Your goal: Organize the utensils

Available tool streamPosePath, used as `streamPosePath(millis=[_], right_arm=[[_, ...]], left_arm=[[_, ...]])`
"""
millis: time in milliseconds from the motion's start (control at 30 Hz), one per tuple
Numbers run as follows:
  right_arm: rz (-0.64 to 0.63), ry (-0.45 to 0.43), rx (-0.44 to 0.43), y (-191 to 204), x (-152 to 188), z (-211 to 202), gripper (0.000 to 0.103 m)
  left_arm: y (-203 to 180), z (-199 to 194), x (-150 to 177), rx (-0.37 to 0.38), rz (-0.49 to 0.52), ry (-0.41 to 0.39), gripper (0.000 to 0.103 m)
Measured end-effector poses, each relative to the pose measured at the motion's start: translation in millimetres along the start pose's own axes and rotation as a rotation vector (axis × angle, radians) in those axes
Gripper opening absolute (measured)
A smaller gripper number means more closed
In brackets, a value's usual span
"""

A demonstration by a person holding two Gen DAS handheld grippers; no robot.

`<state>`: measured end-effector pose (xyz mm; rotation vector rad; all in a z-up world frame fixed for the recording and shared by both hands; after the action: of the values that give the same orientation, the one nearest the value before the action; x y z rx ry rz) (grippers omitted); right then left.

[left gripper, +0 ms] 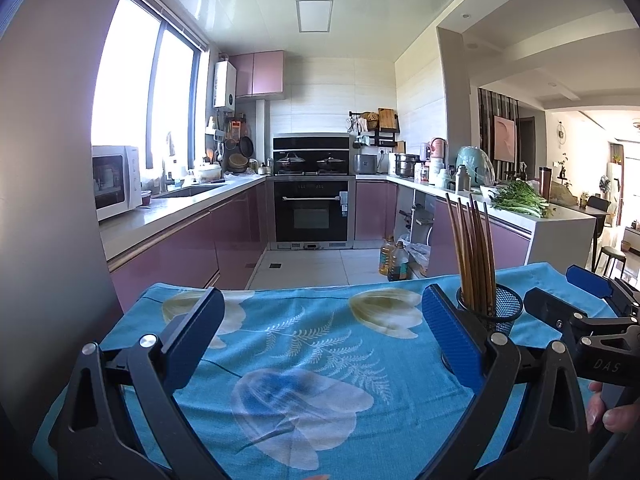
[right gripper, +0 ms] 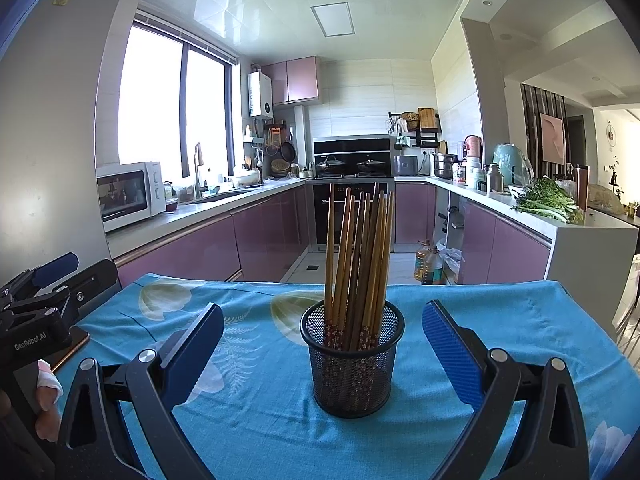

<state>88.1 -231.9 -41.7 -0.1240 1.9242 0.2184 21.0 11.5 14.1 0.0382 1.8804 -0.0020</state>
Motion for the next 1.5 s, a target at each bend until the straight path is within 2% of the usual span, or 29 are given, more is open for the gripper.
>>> streamPosePath(millis=[1500], right_arm=[[0.023, -0.013, -0.005, -0.8, -1.6, 1.4, 0.096]], left_arm=[[-2.2, -0.2, -0.4, -0.004, -0.003, -0.004, 0.097]])
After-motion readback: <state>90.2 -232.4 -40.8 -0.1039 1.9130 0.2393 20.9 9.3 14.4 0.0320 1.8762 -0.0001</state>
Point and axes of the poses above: each gripper's, at about its wrist camera, not at the fingertips, and z roughly the way its jaws point, y to its left, x to its underside, the point moved 4 cm from there along z, roughly the way its jaws point, and after that the axes turned 4 degrees about y, right-handed, at the moved point
